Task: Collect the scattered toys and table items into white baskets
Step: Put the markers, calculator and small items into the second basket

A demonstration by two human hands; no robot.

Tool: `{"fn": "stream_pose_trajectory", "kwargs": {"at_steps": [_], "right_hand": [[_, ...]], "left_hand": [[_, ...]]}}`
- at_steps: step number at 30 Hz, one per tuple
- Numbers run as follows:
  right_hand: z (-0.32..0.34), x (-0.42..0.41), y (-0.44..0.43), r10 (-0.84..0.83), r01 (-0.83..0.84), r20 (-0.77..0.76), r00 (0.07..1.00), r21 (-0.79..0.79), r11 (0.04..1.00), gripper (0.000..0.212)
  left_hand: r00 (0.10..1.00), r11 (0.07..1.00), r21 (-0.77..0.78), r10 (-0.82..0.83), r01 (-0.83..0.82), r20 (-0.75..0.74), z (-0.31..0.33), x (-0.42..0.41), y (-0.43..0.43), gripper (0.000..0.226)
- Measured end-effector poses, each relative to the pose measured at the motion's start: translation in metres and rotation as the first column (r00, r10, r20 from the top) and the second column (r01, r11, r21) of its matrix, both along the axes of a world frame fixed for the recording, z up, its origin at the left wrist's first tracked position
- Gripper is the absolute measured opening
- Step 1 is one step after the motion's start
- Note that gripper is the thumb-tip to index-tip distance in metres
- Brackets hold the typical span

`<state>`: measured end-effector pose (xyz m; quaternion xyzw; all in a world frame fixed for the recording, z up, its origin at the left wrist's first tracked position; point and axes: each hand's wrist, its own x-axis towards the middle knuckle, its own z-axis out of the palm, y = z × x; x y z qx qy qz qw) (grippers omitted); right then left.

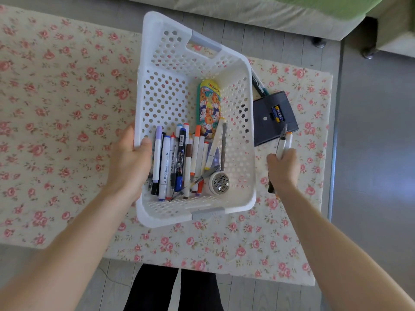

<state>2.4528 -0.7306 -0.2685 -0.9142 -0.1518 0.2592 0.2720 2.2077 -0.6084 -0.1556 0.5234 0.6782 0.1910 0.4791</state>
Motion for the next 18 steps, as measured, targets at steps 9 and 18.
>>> {"fn": "stream_pose_trajectory", "kwargs": {"at_steps": [9,18], "right_hand": [[0.051,-0.106,0.042,0.160,-0.133,-0.349,0.923,0.099,0.986,0.025],[0.063,-0.182,0.063,0.364,-0.357,-0.473,0.803,0.108,0.928,0.027]], "left_hand": [[0.997,0.999,-0.031,-0.025,0.027,0.076,0.001,-0.018,-0.005,0.025],[0.998,0.999,-0.046,-0.008,0.011,0.070,0.009,-0.044,-0.004,0.031]]}}
